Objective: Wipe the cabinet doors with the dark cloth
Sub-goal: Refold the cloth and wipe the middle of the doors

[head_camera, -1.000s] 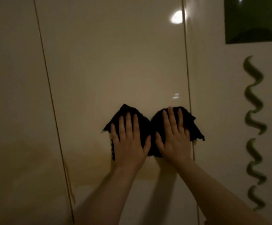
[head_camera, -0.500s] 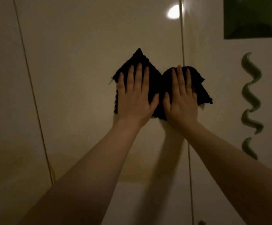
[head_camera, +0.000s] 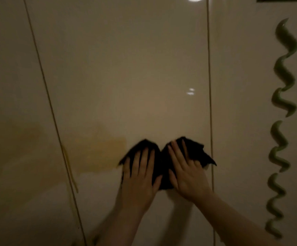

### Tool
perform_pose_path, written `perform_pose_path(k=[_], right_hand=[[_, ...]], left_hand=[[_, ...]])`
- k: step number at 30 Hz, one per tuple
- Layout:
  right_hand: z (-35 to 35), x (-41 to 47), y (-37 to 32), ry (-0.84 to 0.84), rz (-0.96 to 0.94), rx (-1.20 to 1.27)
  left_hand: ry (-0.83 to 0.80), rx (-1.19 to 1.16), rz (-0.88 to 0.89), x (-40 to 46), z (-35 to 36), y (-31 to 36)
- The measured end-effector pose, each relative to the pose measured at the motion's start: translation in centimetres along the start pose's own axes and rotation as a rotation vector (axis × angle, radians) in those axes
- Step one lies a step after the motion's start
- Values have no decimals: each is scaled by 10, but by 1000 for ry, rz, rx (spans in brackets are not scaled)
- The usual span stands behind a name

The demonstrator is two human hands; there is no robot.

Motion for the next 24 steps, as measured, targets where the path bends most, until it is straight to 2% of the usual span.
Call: perform_pose_path(k=[4,7,14,18,24], right_hand=[[17,-23,-11,-30,-50,4],[6,-9,-13,-8,-62,-10],[-71,129,-56,202,-31,-43],[-108,193,-94,266,0,9],[-109,199,-109,317,80,8]], left_hand=[[-77,-47,-58,-39,20,4],[-48,-25,-34,-25,9,-7],[171,65,-155,63,-76,-117],[189,110,-208,97,-120,-187],[199,98,-281,94,-126,-203]])
Point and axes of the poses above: each hand's wrist, its own x-axis towards the middle knuckle, its own z-axis out of the palm, y = z × x, the point moved 8 cm from there along x, towards the middle knuckle, and after that the axes turned 10 degrees about z, right-handed, at the moved point
